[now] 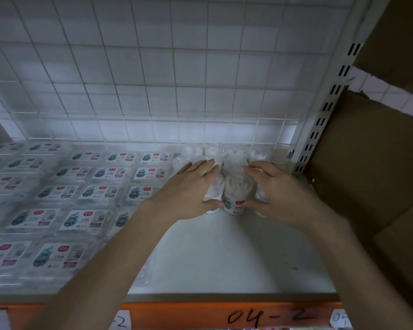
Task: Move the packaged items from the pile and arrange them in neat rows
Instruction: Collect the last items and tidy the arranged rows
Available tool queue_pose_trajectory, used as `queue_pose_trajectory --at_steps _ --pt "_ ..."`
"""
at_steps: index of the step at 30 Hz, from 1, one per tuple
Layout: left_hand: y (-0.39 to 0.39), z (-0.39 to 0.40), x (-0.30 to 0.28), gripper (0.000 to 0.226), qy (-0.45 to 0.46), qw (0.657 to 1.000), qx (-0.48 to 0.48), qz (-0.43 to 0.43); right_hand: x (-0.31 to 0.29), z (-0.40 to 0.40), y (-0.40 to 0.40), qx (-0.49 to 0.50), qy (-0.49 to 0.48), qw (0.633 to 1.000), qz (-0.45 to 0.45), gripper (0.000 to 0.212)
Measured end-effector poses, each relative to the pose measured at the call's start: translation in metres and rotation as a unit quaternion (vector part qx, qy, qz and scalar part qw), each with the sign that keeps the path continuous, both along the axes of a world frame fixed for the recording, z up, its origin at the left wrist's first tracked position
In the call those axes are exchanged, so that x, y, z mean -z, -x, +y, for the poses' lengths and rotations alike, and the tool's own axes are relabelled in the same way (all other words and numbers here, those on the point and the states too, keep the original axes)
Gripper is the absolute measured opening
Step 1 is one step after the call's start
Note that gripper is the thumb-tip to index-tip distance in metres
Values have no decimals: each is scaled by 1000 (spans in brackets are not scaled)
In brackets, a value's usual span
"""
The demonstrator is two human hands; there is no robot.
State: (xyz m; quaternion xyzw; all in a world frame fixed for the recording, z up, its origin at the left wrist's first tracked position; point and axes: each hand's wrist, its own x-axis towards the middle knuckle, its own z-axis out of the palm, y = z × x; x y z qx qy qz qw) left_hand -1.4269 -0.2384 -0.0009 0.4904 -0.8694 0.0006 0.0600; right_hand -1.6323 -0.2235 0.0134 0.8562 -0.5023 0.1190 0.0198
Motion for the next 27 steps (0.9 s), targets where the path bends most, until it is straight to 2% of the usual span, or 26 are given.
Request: queue_pose_trajectory --at_steps 3,7,12,17,20,23,27 --pt "13 0 -1 83 24 1000 11 -5 3 3 14 25 -18 999 16 71" --pt "34 -2 3 82 39 999 18 -17 17 7 25 76 -11 997 -9 63" --pt "43 -6 12 68 51 998 15 -28 22 5 29 63 15 997 -35 60" --pt "42 -6 15 69 49 998 9 -25 21 2 25 41 30 998 -22 59" --pt "42 -4 12 79 34 999 1 -28 19 0 26 31 9 999 -11 63" --pt "32 0 3 100 14 999 -15 -30 12 -1 26 34 -20 999 -15 80" --pt "8 1 -8 116 -27 995 -78 -52 3 -5 19 25 -65 998 -6 90"
